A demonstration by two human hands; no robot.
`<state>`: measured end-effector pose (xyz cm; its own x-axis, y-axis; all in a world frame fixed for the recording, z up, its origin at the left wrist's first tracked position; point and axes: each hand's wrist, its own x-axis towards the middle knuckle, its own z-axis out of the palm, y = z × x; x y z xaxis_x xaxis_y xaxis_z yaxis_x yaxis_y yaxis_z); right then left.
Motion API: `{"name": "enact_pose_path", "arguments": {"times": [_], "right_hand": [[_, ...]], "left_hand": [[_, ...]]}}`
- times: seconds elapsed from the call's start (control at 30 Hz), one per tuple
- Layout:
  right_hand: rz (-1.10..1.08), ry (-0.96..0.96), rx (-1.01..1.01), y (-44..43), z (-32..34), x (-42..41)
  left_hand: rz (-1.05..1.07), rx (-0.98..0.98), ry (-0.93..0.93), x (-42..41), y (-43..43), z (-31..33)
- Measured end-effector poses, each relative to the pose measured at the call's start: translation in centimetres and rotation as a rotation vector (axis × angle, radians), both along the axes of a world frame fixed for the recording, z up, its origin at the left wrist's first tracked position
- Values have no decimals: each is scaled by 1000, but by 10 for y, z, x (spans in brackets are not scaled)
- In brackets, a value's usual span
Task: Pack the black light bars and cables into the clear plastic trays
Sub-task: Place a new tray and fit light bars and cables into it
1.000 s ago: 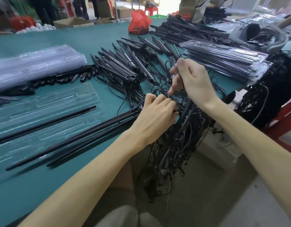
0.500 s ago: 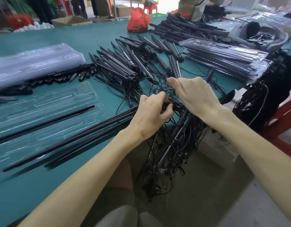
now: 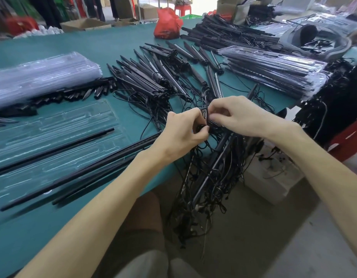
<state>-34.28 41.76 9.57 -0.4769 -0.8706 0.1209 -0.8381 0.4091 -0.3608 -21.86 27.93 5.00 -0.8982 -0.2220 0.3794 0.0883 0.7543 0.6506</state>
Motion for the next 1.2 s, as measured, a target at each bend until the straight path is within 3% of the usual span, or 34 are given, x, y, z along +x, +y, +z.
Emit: {"name": "enact_pose_path", "arguments": {"times": [0.13, 0.23, 0.4, 0.53, 0.77, 1.1, 1.2], "right_hand": [[68, -114, 179, 4, 9, -5], [98, -94, 329, 4, 10, -6], [53, -72, 285, 3, 2, -8], [27, -76, 263, 3, 0, -7], [-31, -169, 58, 7, 0, -7], [-131, -226, -189, 0, -3, 3], [-205, -389, -357, -2, 0, 3]], "left_hand": [[-31, 128, -42, 2, -3, 2], [-66, 68, -20, 6, -6, 0], [-69, -113, 74, 14, -6, -4], [-77, -111, 53, 16, -10, -6], [-149, -4, -37, 17, -16, -2], [-22, 133, -15, 11, -4, -8], [52, 174, 25, 6, -2, -10]]}}
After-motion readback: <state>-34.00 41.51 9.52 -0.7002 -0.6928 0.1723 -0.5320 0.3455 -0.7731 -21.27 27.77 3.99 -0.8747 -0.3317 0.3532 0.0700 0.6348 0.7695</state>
